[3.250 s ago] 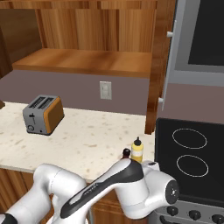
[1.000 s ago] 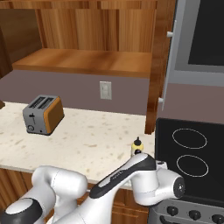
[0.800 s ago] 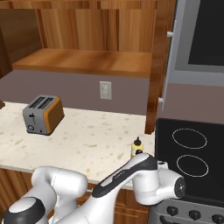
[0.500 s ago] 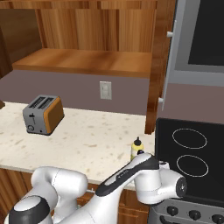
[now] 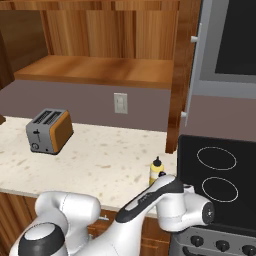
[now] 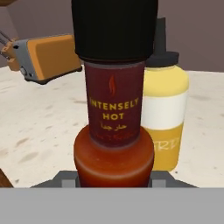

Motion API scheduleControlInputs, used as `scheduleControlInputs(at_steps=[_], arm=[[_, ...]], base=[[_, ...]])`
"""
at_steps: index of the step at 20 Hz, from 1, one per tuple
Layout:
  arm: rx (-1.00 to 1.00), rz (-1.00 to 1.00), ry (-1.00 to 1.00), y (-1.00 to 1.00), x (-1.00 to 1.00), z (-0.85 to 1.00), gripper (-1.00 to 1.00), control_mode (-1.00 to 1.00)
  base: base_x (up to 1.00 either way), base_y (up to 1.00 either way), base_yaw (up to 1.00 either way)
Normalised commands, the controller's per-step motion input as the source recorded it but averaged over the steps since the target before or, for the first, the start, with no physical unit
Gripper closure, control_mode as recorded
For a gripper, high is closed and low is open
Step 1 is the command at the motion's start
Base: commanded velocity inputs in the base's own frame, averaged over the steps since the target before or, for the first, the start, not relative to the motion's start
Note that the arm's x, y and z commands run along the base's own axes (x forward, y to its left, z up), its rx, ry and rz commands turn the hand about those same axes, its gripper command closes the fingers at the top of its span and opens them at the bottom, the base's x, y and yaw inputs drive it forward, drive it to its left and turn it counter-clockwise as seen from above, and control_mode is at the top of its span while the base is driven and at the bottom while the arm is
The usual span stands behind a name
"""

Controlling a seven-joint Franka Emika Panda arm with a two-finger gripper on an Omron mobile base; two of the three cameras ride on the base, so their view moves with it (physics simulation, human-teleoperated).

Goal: Take 2 condiments from the cabinet and move them on the counter near the stove.Make sure the condiments are lined up with each other, next to each other.

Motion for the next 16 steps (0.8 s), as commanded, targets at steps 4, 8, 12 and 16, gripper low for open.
scheduleControlInputs(at_steps=[4,8,12,16], arm=[[0.00,0.00,0.00,-0.01,0.16,-0.12,1.00,-1.00],[0.00,0.00,0.00,-0.04,0.14,-0.12,1.00,-1.00],[0.00,0.00,0.00,-0.03,0.13,-0.15,1.00,-1.00],[0.00,0.00,0.00,-0.01,0.12,-0.14,1.00,-1.00]], base=[[0.00,0.00,0.00],[0.00,0.00,0.00],[0.00,0.00,0.00],[0.00,0.00,0.00]])
